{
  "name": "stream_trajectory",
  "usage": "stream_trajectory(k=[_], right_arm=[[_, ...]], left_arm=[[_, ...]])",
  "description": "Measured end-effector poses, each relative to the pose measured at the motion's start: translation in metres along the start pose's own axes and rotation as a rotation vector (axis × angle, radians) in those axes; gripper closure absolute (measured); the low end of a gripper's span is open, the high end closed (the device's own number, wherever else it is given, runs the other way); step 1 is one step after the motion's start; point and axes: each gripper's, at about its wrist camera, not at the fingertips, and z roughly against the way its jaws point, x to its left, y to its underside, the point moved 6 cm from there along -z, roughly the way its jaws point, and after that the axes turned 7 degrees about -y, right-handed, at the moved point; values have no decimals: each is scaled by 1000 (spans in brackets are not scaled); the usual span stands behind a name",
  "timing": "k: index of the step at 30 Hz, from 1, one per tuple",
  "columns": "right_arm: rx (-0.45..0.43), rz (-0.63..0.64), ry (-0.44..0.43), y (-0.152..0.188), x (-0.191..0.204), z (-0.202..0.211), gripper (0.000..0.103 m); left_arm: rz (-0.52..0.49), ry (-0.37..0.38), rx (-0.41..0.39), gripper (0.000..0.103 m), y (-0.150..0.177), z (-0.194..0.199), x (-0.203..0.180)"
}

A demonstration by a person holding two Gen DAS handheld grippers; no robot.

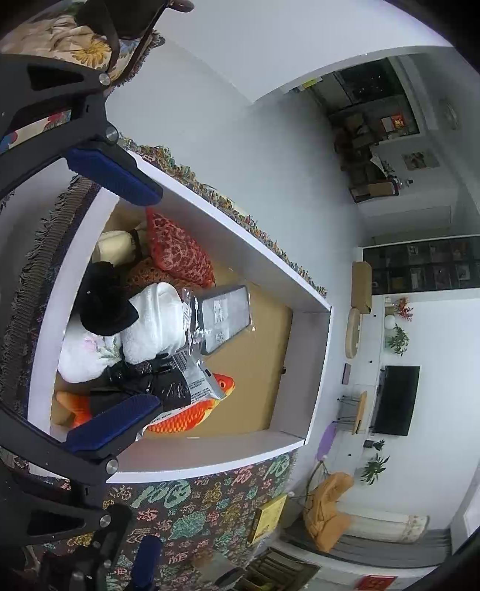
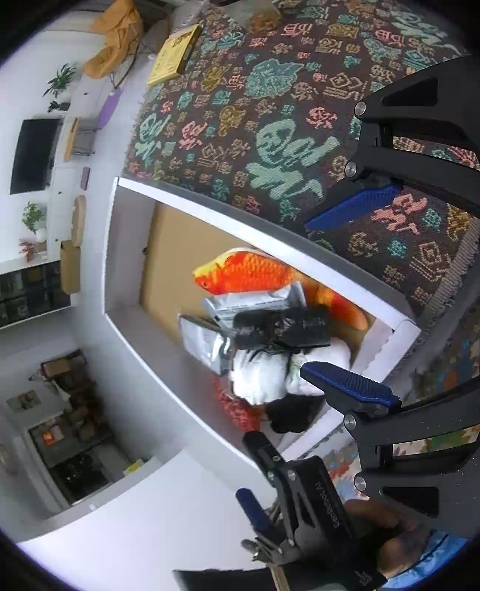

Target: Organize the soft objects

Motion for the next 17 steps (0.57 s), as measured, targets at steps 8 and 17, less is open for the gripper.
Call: stream_trajectory(k=[8,17], right_arm=[[-1,12,31,2,5,-1,27],[0,32,7,7,17,-6,26]], left_arm=[[-15,-5,-29,1,2,5,-1],[-29,9,-39,0,7,6,-4]])
